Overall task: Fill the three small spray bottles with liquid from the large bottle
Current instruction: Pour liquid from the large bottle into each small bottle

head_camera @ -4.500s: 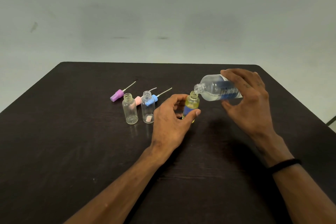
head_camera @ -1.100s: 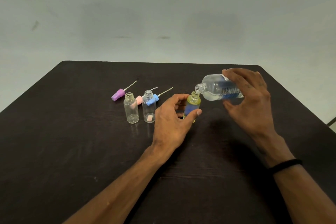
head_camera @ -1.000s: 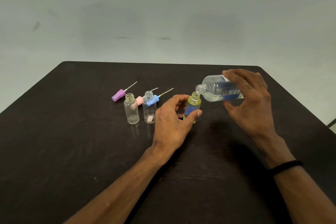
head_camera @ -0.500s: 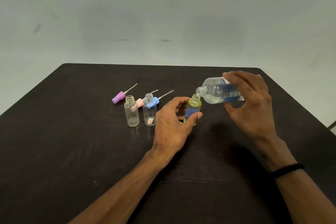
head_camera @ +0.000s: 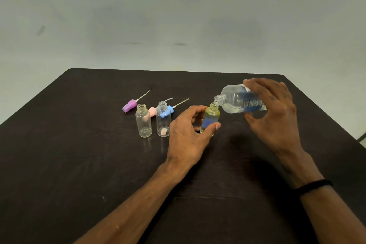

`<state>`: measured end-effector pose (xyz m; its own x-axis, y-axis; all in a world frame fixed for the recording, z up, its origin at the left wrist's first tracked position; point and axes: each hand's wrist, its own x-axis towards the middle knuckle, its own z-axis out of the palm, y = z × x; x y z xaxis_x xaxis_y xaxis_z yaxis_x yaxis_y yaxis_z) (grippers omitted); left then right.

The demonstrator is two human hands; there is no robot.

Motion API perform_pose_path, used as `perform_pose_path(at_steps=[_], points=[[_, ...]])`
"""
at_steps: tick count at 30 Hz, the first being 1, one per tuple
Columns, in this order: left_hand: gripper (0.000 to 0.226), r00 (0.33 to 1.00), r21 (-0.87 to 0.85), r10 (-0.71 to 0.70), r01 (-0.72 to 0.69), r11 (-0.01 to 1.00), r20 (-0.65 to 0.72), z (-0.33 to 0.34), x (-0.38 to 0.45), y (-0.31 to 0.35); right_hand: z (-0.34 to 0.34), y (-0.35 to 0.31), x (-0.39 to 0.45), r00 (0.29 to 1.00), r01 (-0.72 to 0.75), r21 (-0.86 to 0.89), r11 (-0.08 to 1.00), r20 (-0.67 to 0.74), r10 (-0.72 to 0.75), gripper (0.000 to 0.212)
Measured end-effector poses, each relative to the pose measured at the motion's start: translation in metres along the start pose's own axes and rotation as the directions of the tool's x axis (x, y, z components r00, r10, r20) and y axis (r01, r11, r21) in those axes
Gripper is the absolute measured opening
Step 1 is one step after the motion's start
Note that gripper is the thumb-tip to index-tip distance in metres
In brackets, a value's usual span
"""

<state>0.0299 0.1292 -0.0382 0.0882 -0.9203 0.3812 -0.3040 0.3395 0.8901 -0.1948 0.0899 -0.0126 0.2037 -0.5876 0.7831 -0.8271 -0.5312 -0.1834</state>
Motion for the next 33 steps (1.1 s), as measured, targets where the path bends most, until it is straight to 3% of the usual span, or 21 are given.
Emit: perform_pose_path(at_steps=[13, 19, 27, 33], points=[[0.045, 1.000, -0.037, 0.001, -0.002, 0.999, -0.029, 0.001, 0.000, 0.000, 0.004, 0.004, -0.004, 0.998, -0.040, 0.021, 0.999, 0.047, 0.039, 0.083], [0.046, 0.999, -0.062, 0.022, -0.025, 0.998, -0.050, 0.002, 0.001, -0.002, 0.006, -0.004, -0.003, 0.998, -0.061, 0.071, 0.996, -0.009, 0.062, 0.074], [0.041, 0.996, -0.096, 0.014, -0.023, 0.995, -0.091, 0.002, 0.003, -0.004, 0.006, -0.013, -0.001, 0.915, -0.394, 0.305, 0.867, 0.034, 0.403, 0.070], [0.044, 0.995, -0.091, 0.015, -0.023, 0.996, -0.097, 0.002, 0.001, -0.003, 0.008, -0.008, -0.002, 0.845, -0.507, 0.371, 0.778, 0.038, 0.533, 0.067]])
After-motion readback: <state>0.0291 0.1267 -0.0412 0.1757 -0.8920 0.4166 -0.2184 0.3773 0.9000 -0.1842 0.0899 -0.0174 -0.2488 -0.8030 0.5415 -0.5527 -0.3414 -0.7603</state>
